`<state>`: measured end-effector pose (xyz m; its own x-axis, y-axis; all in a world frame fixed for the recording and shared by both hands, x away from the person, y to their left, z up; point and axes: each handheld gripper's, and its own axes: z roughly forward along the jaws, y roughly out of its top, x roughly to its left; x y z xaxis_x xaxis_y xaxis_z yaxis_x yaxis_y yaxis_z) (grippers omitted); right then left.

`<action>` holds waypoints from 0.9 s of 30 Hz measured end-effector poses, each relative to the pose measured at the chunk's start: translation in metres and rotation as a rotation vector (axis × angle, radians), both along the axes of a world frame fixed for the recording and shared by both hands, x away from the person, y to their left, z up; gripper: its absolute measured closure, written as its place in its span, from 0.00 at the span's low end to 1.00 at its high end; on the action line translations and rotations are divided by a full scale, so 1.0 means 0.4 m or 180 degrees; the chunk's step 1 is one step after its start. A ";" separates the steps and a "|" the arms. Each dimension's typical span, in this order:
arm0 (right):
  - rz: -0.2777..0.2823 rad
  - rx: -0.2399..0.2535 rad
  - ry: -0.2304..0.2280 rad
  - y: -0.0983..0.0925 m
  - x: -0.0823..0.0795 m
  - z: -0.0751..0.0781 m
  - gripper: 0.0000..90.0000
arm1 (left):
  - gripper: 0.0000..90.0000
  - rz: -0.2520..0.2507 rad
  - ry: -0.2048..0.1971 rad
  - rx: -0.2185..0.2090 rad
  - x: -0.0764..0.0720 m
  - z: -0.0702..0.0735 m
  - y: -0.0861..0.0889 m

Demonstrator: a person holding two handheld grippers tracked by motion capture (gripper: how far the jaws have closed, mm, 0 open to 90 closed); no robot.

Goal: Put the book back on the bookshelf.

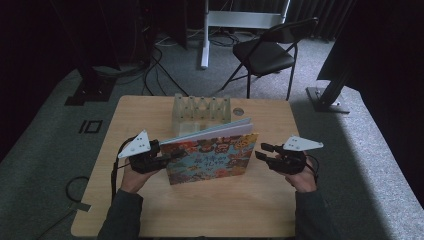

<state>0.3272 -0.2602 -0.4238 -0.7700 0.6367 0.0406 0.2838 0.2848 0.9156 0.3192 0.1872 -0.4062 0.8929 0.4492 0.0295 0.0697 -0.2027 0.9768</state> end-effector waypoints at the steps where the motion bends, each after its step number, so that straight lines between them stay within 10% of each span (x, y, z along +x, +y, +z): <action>1: -0.0015 -0.0015 0.0013 -0.003 0.000 -0.006 0.63 | 0.71 0.0013 -0.0001 -0.0001 0.000 -0.001 -0.003; 16: -0.0197 -0.0160 0.0231 -0.022 -0.011 -0.094 0.63 | 0.69 -0.0049 -0.0033 -0.0073 0.012 -0.013 -0.029; 27: -0.0300 -0.0184 0.0267 -0.034 -0.008 -0.111 0.63 | 0.89 -0.0141 -0.0141 0.0047 -0.026 -0.009 -0.048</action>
<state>0.3242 -0.2739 -0.4682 -0.7022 0.7091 0.0633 0.3865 0.3050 0.8704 0.3088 0.1679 -0.4097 0.9097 0.4084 0.0756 0.0172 -0.2189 0.9756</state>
